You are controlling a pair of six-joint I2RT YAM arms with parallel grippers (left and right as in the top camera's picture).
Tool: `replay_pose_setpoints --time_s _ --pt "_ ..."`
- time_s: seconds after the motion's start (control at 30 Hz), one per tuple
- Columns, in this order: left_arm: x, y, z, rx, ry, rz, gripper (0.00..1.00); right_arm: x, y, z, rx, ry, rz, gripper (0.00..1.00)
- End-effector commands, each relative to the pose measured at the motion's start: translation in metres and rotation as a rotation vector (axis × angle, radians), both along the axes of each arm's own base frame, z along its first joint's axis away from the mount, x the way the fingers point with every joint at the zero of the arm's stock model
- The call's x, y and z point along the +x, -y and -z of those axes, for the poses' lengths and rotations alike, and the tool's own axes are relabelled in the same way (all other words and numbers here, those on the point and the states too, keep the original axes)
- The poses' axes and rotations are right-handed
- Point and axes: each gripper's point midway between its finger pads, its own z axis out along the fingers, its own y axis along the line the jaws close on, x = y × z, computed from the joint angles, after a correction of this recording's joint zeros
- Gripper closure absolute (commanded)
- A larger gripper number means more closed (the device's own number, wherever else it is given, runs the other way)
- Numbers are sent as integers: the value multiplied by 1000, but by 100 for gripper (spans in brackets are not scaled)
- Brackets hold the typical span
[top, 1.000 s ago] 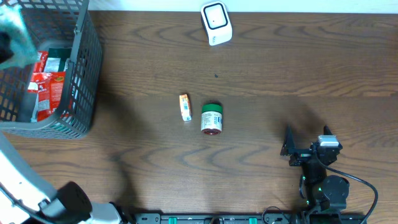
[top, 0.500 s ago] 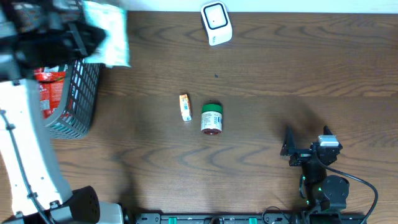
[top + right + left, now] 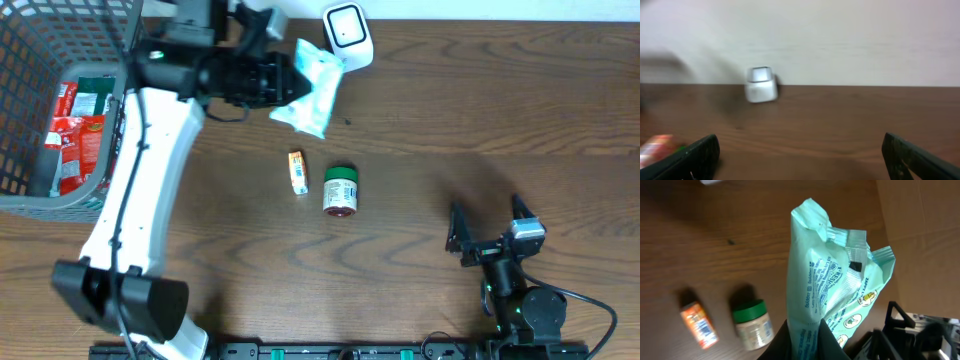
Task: Scan the item barcode
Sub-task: 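Lift the wipes pack out and carry it toward the scanner, then raise the right arm and grasp the wipes pack from the left gripper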
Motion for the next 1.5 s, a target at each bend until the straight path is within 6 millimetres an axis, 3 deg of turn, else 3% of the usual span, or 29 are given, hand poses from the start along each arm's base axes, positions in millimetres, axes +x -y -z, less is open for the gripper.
replay_pose_setpoints --time_s 0.0,0.13,0.23,0.43,0.53,0.67,0.73,0.8,0.83,0.9,1.1,1.23,1.47 --pt "3 6 2 -29 -51 -46 92 -15 -22 -47 107 47 -143 1" --pt "1 14 0 -38 -53 -40 93 -22 -26 -86 107 8 -165 1" --pt "-5 23 -3 -64 -62 -7 92 -19 -42 -113 109 -96 -264 1" --pt "-18 40 -18 -170 -78 83 93 8 -70 -132 146 -341 -436 1" --pt "-23 45 -24 -214 -89 118 92 28 -79 -147 167 -378 -505 1" --pt "-28 49 -28 -239 -97 142 92 26 -105 -159 234 -425 -709 1" --pt "-29 51 -28 -238 -98 147 92 27 -113 -168 258 -403 -795 20" --pt "-32 54 -28 -238 -98 157 91 33 -119 -168 301 -422 -836 25" --pt "-33 57 -28 -238 -98 164 91 37 -121 -164 320 -446 -838 36" --pt "-36 61 -29 -238 -96 175 89 43 -125 -157 335 -476 -850 45" --pt "-40 71 -31 -242 -77 204 89 56 -154 -138 350 -541 -928 40" --pt "-41 73 -31 -243 -75 209 88 63 -168 -144 371 -518 -967 44" --pt "-46 78 -33 -256 -82 231 89 78 -169 -147 361 -469 -909 52"
